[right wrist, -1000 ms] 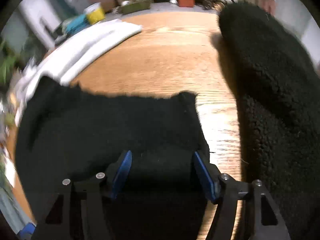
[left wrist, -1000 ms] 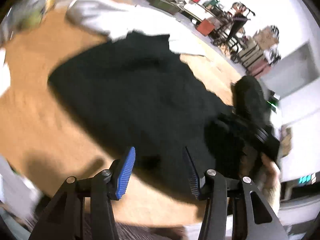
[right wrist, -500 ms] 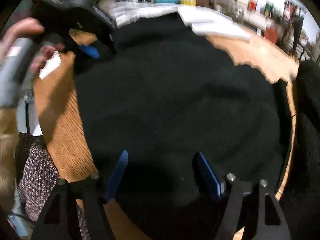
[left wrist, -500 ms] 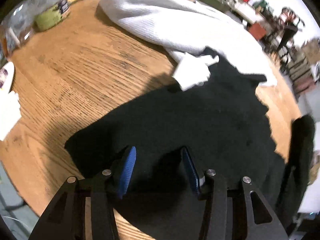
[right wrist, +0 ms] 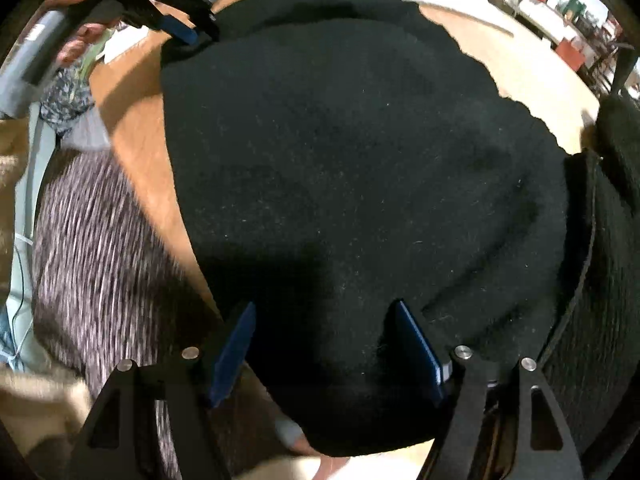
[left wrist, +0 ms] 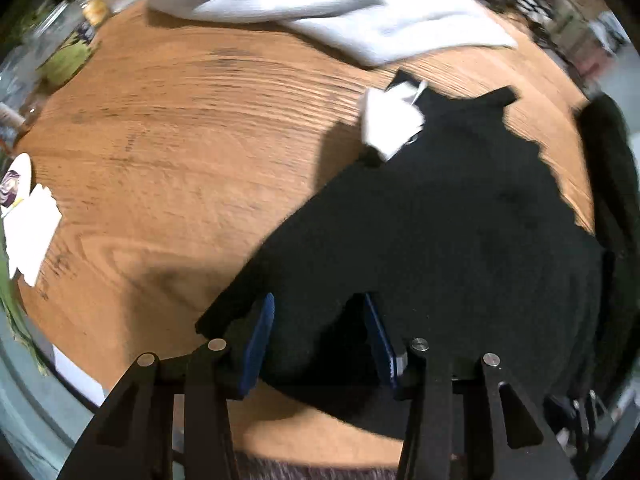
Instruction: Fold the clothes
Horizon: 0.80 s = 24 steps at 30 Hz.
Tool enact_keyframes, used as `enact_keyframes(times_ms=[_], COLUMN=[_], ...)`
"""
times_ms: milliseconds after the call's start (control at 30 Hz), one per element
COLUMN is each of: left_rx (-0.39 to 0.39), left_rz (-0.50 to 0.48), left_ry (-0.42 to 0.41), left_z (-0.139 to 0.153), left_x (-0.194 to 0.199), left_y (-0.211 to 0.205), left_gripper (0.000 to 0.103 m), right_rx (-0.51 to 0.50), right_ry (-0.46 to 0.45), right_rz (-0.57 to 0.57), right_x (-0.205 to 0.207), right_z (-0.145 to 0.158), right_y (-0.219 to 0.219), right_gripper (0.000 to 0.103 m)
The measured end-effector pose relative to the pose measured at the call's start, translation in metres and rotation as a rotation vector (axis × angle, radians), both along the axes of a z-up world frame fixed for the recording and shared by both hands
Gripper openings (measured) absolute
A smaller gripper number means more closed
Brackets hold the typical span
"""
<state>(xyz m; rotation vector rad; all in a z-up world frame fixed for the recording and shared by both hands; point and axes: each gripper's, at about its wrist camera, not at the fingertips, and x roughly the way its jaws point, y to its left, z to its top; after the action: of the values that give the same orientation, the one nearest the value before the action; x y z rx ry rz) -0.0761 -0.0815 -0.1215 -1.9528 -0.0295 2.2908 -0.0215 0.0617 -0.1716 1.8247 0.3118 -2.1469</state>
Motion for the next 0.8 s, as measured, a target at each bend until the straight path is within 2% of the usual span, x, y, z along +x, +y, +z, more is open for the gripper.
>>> enact_keyframes(times_ms=[100, 167, 200, 300, 333, 400, 433, 467, 500, 600, 633, 800], left_rx=[0.071, 0.113, 0.093, 0.029, 0.008, 0.033, 0.052, 0.114, 0.145, 0.233, 0.192, 0.272], left_rz=[-0.089, -0.168, -0.163, -0.141, -0.134, -0.068, -0.031, 0.018, 0.058, 0.177, 0.182, -0.103], left_ry=[0.024, 0.012, 0.003, -0.025, -0.034, 0.024, 0.022, 0.007, -0.002, -0.030, -0.039, -0.002], left_z=[0.017, 0.019, 0.011, -0.013, -0.021, -0.012, -0.012, -0.014, -0.012, -0.007, 0.002, 0.063], left_x=[0.019, 0.023, 0.018, 0.002, -0.003, -0.007, -0.010, -0.013, -0.012, -0.009, 0.002, 0.067], left_y=[0.018, 0.040, 0.047, 0.068, 0.075, 0.067, 0.059, 0.048, 0.040, 0.017, 0.016, 0.043], left_gripper=[0.049, 0.049, 0.049, 0.049, 0.049, 0.049, 0.048, 0.048, 0.048, 0.048, 0.048, 0.048], right_rx=[0.004, -0.053, -0.100, -0.341, -0.377, -0.400, -0.400, -0.398, -0.393, -0.387, -0.380, -0.342], right_ry=[-0.008, 0.011, 0.012, -0.034, -0.048, -0.052, -0.048, -0.042, -0.033, -0.015, -0.008, 0.033], right_rz=[0.011, -0.046, -0.090, -0.303, -0.351, -0.386, -0.388, -0.386, -0.374, -0.355, -0.351, -0.320], right_x=[0.022, 0.026, 0.027, 0.023, 0.024, 0.026, 0.027, 0.028, 0.030, 0.028, 0.022, 0.034], right_z=[0.001, 0.007, 0.010, 0.022, 0.020, 0.017, 0.015, 0.014, 0.014, 0.011, 0.007, 0.012], right_y=[0.001, 0.009, 0.016, 0.047, 0.055, 0.064, 0.067, 0.069, 0.069, 0.068, 0.071, 0.067], right_gripper=[0.080, 0.080, 0.080, 0.079, 0.080, 0.078, 0.078, 0.079, 0.080, 0.090, 0.093, 0.099])
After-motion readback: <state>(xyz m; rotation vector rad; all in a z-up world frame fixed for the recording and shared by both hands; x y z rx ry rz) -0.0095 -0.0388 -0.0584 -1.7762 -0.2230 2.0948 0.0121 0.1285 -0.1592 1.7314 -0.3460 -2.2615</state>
